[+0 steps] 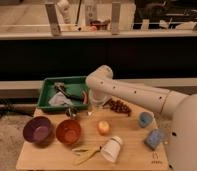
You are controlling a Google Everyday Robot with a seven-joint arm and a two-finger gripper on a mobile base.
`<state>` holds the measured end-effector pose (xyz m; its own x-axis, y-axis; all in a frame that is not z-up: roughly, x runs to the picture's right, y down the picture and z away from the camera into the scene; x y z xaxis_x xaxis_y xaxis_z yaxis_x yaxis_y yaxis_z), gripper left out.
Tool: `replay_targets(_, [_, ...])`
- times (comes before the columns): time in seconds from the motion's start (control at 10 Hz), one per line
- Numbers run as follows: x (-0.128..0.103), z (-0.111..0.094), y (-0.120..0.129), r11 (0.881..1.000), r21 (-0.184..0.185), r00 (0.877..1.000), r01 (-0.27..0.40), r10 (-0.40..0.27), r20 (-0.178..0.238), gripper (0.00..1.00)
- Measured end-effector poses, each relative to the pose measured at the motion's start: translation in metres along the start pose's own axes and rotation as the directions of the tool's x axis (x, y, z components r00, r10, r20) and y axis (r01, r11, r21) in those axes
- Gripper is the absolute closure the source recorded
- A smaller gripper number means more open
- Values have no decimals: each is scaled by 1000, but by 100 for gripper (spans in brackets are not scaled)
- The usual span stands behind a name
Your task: Place fork in red bowl
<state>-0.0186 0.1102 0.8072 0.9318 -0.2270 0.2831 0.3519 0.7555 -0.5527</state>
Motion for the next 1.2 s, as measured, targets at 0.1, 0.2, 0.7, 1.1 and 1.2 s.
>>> replay_targets(0.1, [-23,1,3,999,-10,999,52,-52,2,100])
replay_targets(0.2, [-42,1,6,994,-19,994,106,-106,1,100])
replay_targets(0.7, [-143,5,25,922,-62,924,382,-381,18,100])
replay_targets(1.1, [-142,5,29,902,-71,905,425,-423,37,96])
replay_targets(1.2, [-140,5,30,901,-72,904,427,-425,42,86])
